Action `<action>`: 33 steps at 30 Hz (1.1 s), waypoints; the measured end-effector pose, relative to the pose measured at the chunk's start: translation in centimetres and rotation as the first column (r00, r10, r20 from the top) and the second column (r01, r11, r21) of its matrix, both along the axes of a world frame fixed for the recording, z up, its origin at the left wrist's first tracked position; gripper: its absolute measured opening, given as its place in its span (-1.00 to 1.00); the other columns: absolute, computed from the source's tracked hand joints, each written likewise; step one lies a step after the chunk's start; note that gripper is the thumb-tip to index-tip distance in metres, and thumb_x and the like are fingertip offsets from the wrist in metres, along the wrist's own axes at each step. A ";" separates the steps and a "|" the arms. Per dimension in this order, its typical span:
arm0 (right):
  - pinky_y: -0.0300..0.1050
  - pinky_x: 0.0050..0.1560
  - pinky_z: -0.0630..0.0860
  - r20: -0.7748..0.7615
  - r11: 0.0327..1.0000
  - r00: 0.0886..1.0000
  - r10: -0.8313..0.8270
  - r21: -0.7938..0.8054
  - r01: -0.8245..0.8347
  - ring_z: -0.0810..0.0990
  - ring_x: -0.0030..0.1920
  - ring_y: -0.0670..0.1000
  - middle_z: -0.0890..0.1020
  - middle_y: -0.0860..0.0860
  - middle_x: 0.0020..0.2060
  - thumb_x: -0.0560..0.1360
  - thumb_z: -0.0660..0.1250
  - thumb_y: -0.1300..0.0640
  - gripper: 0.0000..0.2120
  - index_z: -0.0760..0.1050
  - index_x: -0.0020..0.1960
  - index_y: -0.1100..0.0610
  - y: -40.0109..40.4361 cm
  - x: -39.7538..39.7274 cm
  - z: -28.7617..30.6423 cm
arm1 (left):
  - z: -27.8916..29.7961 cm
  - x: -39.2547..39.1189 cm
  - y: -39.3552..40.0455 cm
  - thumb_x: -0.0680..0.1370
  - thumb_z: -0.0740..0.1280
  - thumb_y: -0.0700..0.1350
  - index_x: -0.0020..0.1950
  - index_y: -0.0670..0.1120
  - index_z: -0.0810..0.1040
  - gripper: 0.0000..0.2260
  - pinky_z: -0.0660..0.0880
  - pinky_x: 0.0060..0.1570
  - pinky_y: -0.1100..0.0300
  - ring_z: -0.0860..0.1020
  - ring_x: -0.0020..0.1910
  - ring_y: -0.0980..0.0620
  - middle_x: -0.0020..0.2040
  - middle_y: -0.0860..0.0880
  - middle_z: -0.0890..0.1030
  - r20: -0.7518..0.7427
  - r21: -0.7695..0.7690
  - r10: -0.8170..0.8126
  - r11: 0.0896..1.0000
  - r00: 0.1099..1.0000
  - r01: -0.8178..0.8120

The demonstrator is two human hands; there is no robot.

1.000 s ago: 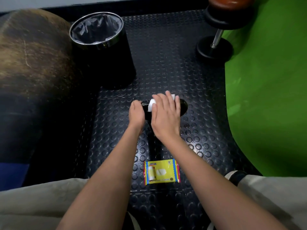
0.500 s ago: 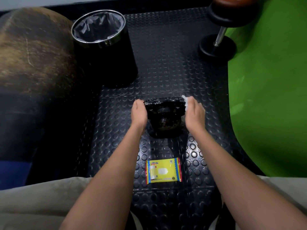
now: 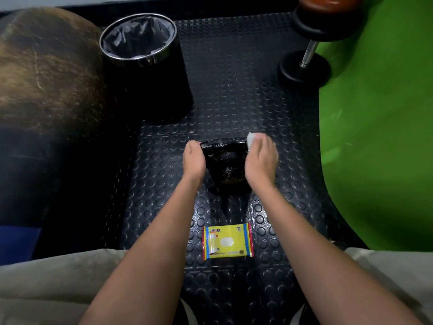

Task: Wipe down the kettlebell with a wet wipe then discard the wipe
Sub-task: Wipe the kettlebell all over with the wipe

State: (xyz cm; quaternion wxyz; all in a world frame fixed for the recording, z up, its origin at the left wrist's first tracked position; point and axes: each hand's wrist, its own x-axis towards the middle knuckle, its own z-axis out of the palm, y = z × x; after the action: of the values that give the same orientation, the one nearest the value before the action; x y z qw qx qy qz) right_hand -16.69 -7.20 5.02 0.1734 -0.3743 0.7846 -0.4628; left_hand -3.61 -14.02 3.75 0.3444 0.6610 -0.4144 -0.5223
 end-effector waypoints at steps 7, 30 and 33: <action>0.11 0.56 -0.03 -0.586 0.957 0.757 0.289 0.167 -0.236 0.45 0.30 0.05 0.60 -0.04 0.13 0.67 -0.07 0.02 -0.59 0.54 0.17 0.06 -0.9 3.9 0.9 | -0.2 0.0 -0.1 0.58 0.01 -0.06 -0.16 -0.05 0.35 -0.80 0.35 -0.10 0.04 0.35 -0.14 -0.01 -0.15 -0.05 0.42 -0.015 -0.015 0.011 1.000 1.000 -0.011; -0.08 -0.32 0.20 0.108 0.947 0.964 0.244 0.189 -0.261 0.28 -0.39 -0.03 0.33 -0.03 -0.44 0.60 0.10 0.04 -0.64 0.25 -0.36 0.08 0.1 -3.5 2.4 | 0.3 0.0 0.6 0.63 -0.01 -0.04 -0.01 -0.04 0.46 -0.74 0.41 0.04 0.04 0.46 -0.02 0.00 -0.04 -0.02 0.52 0.013 -0.028 -0.054 0.998 0.998 0.055; -0.08 -0.31 0.22 0.403 0.985 0.911 0.084 0.106 -0.137 0.34 -0.33 -0.03 0.39 0.02 -0.33 0.60 0.13 0.03 -0.72 0.35 -0.26 0.08 0.3 -2.9 1.7 | 0.4 -0.1 0.6 0.64 -0.01 -0.05 0.00 -0.08 0.44 -0.74 0.40 0.03 0.05 0.44 -0.03 -0.01 -0.04 -0.03 0.50 0.018 -0.034 -0.055 0.998 0.998 0.056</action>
State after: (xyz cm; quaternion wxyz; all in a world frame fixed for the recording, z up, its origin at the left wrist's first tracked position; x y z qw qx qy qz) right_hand -19.58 -6.89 6.73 0.3793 -0.3043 0.7396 -0.4655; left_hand -3.72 -13.39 4.14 0.3377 0.6476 -0.4445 -0.5187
